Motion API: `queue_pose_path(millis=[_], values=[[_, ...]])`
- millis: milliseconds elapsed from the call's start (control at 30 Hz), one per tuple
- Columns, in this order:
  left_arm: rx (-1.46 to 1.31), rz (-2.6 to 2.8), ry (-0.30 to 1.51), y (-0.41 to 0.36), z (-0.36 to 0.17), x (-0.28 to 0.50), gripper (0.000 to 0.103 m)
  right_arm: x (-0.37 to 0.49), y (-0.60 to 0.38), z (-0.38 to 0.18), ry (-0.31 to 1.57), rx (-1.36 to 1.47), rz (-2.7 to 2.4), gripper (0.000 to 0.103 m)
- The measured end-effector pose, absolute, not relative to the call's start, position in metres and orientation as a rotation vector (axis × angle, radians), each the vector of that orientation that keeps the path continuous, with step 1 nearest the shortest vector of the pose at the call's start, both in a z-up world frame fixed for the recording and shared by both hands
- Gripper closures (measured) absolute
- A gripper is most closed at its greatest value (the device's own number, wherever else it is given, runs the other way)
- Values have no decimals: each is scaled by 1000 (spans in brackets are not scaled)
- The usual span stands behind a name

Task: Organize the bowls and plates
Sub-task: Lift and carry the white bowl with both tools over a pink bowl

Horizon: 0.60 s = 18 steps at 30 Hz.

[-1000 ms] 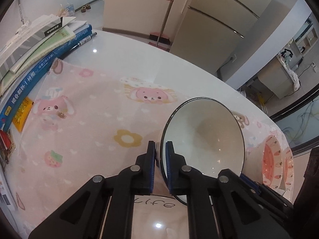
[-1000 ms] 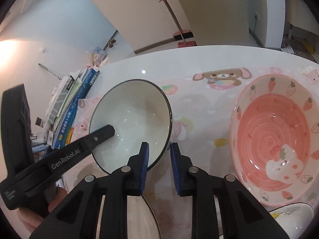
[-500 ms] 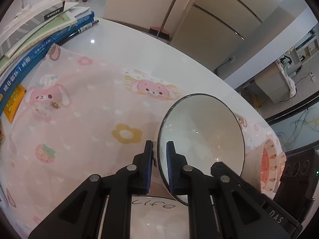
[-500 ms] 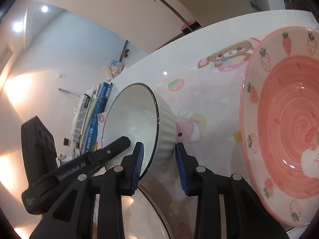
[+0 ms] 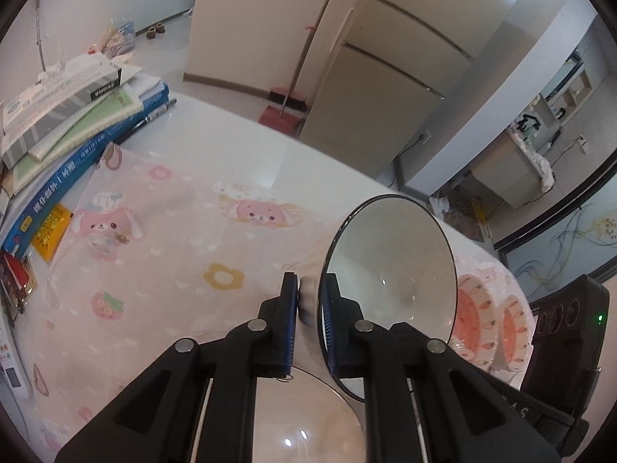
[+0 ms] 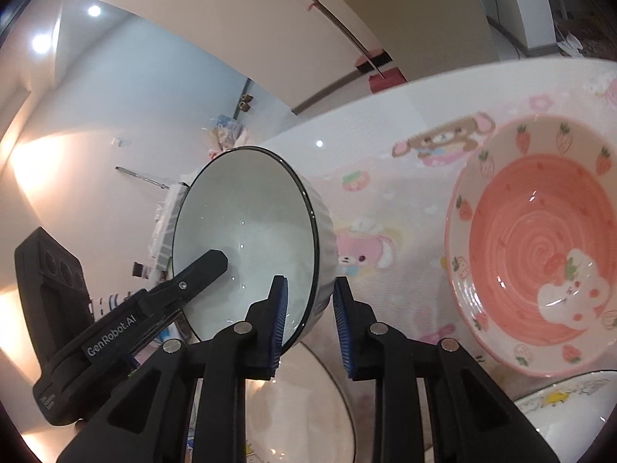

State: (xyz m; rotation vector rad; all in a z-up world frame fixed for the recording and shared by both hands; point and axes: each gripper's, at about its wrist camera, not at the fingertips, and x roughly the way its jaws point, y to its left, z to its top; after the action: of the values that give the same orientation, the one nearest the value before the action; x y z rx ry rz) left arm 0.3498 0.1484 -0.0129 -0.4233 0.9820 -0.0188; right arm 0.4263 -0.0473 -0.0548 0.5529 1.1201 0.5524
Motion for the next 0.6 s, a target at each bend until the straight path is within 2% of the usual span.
queue_pose_path(millis=[300, 600], values=[[-412, -142, 816, 119, 50, 316, 92, 387, -100, 30, 962, 509, 560, 76], [-319, -210, 760, 48, 101, 308, 92, 357, -161, 70, 877, 517, 517, 76]])
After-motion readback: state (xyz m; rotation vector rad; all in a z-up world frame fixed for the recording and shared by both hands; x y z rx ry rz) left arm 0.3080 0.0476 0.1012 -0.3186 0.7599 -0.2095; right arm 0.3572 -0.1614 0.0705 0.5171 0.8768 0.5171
